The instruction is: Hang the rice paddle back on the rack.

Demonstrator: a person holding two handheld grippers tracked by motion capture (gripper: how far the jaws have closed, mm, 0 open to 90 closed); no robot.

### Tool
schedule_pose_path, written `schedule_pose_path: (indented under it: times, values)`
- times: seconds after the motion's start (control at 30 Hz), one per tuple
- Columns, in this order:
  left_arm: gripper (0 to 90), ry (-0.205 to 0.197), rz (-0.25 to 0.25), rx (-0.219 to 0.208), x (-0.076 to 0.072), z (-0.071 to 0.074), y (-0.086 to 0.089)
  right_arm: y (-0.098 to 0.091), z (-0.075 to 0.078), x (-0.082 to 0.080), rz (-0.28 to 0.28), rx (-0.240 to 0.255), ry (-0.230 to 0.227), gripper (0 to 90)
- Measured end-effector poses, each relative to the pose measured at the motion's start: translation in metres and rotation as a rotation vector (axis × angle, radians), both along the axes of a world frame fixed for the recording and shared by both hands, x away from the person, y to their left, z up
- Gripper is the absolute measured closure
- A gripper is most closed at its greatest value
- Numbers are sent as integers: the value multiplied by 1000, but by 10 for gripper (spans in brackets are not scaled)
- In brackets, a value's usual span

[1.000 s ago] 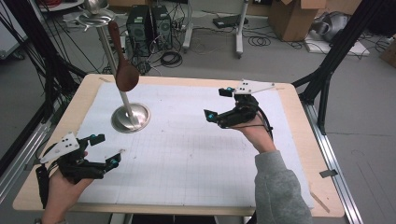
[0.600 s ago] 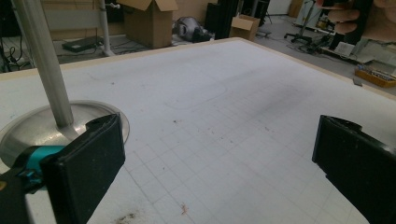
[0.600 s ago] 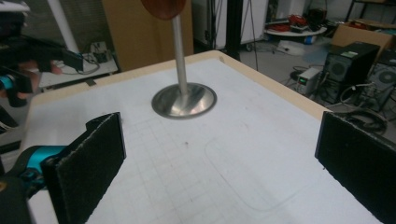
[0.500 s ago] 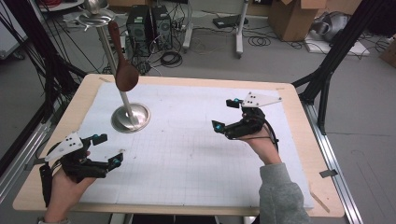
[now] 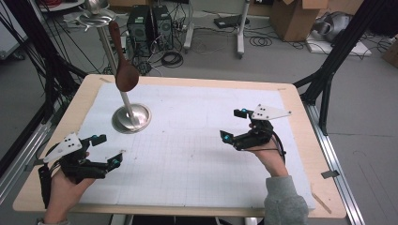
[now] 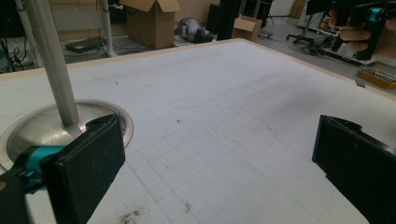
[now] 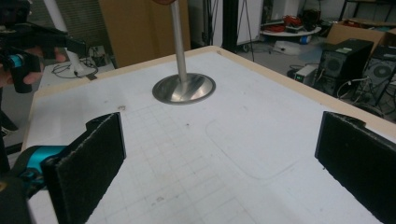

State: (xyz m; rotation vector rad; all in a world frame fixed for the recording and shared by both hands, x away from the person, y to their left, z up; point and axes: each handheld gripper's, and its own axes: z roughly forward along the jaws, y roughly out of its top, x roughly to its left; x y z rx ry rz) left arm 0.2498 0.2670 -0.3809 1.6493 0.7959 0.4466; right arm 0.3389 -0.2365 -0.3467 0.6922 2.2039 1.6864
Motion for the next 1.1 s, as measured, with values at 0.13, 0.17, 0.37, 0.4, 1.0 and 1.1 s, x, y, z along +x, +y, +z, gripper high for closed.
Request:
schedule_pose_path:
  times: [0.13,0.17,0.37,0.4,1.0,1.1]
  values:
    - [29,2,0,0,0,0,0,-10,-7,-2,-33,13,13,4]
    - [29,1,0,1,0,0,0,-12,-8,-2,-37,3,20,4]
    - [29,2,-5,4,1,-1,-1,-14,-12,-10,-31,-21,22,4]
    - [29,2,-4,4,1,-1,-1,-15,-13,-11,-34,-20,19,4]
    - [29,9,-7,8,2,-3,-3,-43,-30,-25,-88,12,22,3]
    - [29,8,-6,7,1,-2,-2,-46,-32,-27,-92,11,25,4]
